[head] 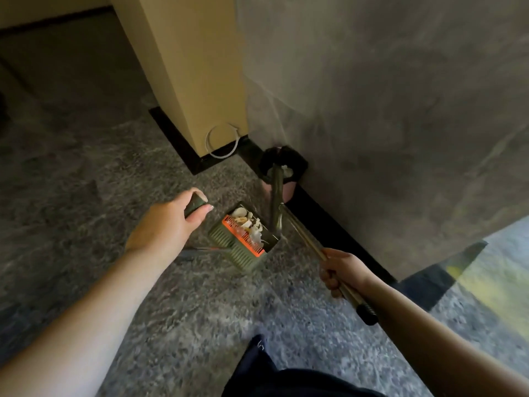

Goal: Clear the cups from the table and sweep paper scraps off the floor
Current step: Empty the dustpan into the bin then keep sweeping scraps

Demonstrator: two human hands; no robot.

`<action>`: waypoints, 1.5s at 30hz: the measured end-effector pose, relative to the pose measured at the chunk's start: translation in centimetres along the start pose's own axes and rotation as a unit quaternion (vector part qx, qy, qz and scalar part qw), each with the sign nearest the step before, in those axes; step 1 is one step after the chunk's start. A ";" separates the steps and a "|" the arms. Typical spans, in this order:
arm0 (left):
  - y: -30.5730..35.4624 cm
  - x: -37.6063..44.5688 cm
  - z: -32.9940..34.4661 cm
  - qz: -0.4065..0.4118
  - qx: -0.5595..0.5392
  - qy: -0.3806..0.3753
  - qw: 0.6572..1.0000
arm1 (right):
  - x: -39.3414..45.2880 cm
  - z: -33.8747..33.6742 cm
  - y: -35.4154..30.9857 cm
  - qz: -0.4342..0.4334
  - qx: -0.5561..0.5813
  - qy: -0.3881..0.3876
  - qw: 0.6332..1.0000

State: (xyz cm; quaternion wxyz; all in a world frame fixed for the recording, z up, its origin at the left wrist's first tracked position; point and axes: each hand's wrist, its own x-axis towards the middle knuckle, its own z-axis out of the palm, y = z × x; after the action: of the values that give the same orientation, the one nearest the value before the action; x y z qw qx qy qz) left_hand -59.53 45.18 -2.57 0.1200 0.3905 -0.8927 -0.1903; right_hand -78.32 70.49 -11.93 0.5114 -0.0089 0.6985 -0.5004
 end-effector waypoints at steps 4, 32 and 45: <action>1.7 8.0 -1.1 0.078 0.005 0.014 0.997 | 3.1 -0.2 -4.5 -0.017 0.006 0.017 1.000; 23.8 45.4 7.5 0.370 0.279 -0.117 0.878 | 21.7 -16.6 -26.2 -0.045 -0.119 0.020 0.992; 27.1 48.3 7.5 0.435 0.299 -0.148 0.837 | 24.1 -17.4 -25.8 -0.021 -0.087 -0.003 0.996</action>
State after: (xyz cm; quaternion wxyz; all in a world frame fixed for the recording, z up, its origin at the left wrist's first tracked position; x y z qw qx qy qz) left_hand -112.04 28.05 5.62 -0.0659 -0.0540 -0.9912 0.1016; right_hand -115.25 57.03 -11.06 0.4999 -0.0699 0.7377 -0.4484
